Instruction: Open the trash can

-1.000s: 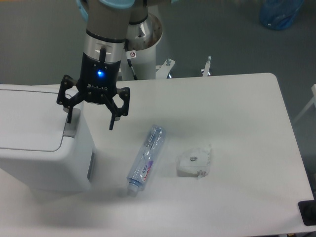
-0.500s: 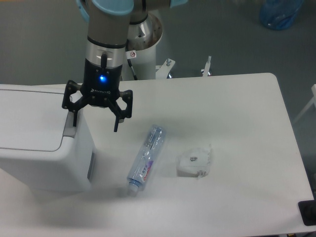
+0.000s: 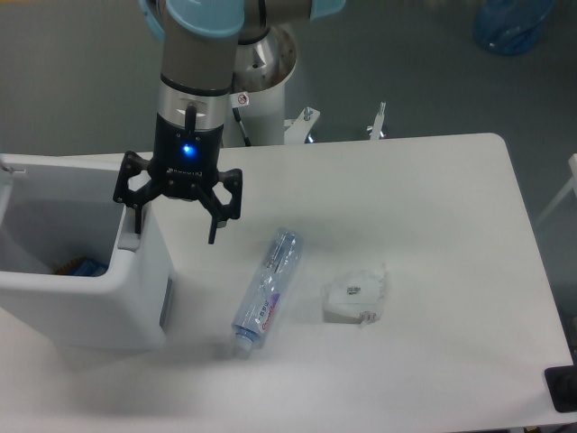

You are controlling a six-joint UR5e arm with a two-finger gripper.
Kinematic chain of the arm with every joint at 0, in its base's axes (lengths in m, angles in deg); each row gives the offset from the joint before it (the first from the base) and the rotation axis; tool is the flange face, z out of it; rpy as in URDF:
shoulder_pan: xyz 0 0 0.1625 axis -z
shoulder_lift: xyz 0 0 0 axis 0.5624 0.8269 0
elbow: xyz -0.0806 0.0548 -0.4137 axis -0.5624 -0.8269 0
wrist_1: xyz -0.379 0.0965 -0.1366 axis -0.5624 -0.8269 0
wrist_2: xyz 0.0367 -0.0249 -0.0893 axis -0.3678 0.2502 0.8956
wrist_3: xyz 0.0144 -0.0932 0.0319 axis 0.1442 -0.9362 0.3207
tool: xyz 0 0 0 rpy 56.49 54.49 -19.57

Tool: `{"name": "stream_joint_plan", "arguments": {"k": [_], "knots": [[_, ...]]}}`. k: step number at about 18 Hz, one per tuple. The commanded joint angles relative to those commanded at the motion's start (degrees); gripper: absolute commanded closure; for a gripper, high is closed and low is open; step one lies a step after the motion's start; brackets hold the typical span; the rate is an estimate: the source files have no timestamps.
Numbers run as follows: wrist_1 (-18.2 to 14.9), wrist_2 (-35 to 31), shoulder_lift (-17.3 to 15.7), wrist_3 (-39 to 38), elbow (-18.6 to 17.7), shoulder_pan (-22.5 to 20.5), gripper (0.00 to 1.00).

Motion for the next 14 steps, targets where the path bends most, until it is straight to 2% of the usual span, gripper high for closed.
{"name": "stream_joint_plan", "arguments": {"k": [4, 6, 12, 14], "knots": [[0.1, 0.0, 0.0, 0.1, 1.2, -0.2, 0.0], [1.1, -0.1, 0.1, 0.7, 1.7, -0.9, 0.0], [1.3, -0.4, 0.8, 11.8, 1.1, -10.2, 0.0], [1.4, -2.9, 1.7, 17.0, 1.0, -13.3, 0.0]]}}
